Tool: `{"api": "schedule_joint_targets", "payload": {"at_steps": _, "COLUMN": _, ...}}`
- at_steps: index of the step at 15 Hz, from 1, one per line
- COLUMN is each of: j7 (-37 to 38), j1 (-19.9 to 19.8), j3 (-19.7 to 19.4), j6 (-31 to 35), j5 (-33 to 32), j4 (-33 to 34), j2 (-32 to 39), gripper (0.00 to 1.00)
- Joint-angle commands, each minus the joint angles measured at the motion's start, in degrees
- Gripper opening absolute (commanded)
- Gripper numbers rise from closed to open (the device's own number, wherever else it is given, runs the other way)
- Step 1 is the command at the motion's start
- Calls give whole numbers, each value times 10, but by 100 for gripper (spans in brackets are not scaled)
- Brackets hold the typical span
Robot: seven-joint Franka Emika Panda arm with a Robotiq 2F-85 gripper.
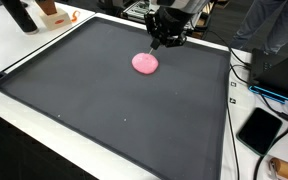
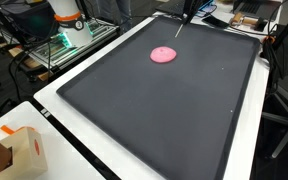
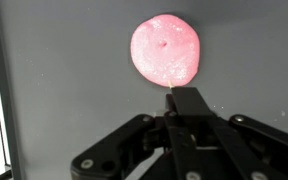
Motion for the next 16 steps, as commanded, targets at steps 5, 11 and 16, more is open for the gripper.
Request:
{"api": "schedule_joint_targets", "payload": {"at_steps": 5, "j7": -57, "j1": -36, "j3": -3, "j6": 15, "j5": 65, "j4": -60, "j2": -77, "gripper": 3}}
{"api": "schedule_joint_targets", "payload": {"at_steps": 11, "j7": -119, "j1": -62, "j3": -2, "j6": 28, "j5": 94, "j4": -102, "j2": -135, "gripper": 3}}
{"api": "schedule_joint_targets", "payload": {"at_steps": 16, "j7": -192, "j1": -83, "j3": 0, "j6": 61, "j5": 116, "j4": -146, "j2": -184, "gripper": 3}}
